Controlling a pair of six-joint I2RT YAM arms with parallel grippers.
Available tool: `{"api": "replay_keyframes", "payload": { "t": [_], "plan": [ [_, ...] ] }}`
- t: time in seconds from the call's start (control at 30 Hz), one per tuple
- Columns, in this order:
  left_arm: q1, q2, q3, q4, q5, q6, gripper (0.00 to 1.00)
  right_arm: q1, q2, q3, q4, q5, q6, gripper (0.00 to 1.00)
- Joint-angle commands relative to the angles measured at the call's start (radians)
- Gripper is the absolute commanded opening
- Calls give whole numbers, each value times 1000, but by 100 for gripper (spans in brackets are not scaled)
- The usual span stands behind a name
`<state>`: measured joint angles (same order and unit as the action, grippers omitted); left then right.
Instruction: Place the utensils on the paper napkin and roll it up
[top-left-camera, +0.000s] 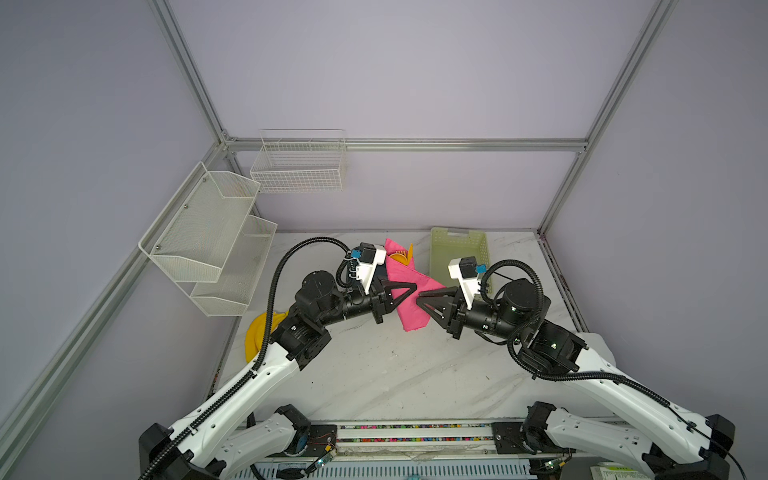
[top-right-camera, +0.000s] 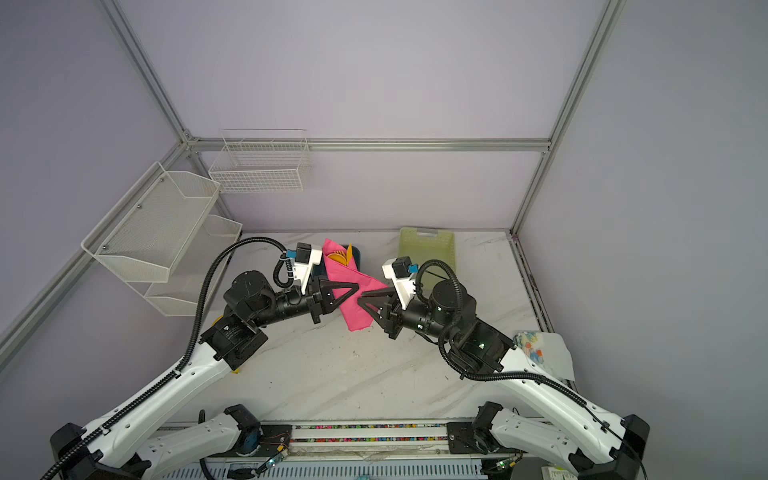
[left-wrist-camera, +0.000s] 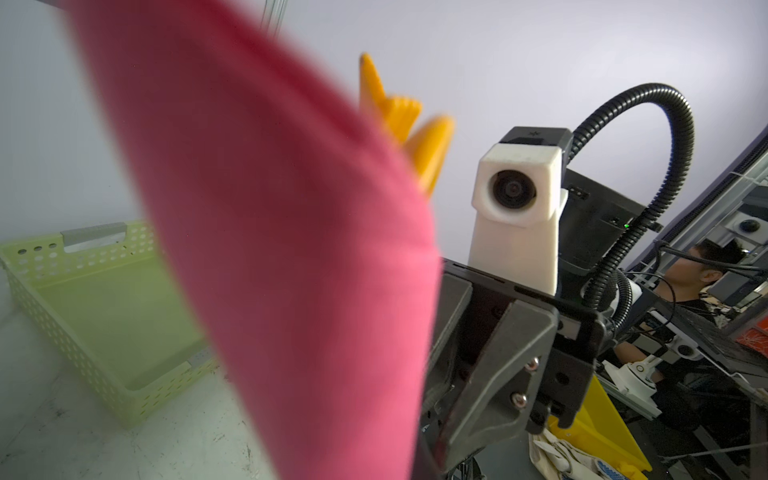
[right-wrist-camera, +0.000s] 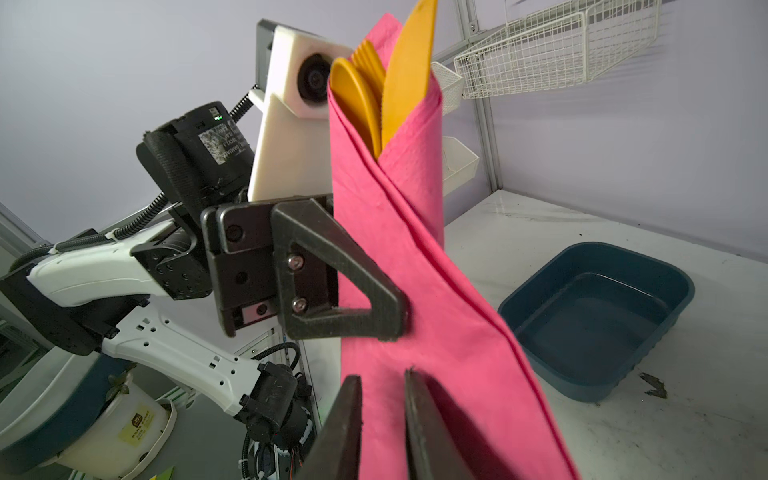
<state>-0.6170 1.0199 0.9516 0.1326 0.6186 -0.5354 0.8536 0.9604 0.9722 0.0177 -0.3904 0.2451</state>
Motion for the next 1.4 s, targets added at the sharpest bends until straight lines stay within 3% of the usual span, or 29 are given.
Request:
{"api": "replay_keyframes", "payload": {
  "t": [0.0, 0.27, 0.67, 1.0, 1.37],
  "plan": [
    [4, 1, 95, 82, 57, -22, 1, -1, -16, 18, 12, 2, -11, 24],
    [2, 22, 96, 125, 107, -53, 1, -2, -13, 11, 22, 3, -4, 28],
    [2, -5, 89, 127, 85, -53, 1, -1, -67, -2, -22, 79, -9, 31],
    [4, -11, 85, 168, 99, -81, 1, -2, -54, -23, -39, 73, 0, 15],
    [2, -7, 79, 216, 128, -110, 1, -2, -29, -20, -27, 44, 5, 7]
  ]
}}
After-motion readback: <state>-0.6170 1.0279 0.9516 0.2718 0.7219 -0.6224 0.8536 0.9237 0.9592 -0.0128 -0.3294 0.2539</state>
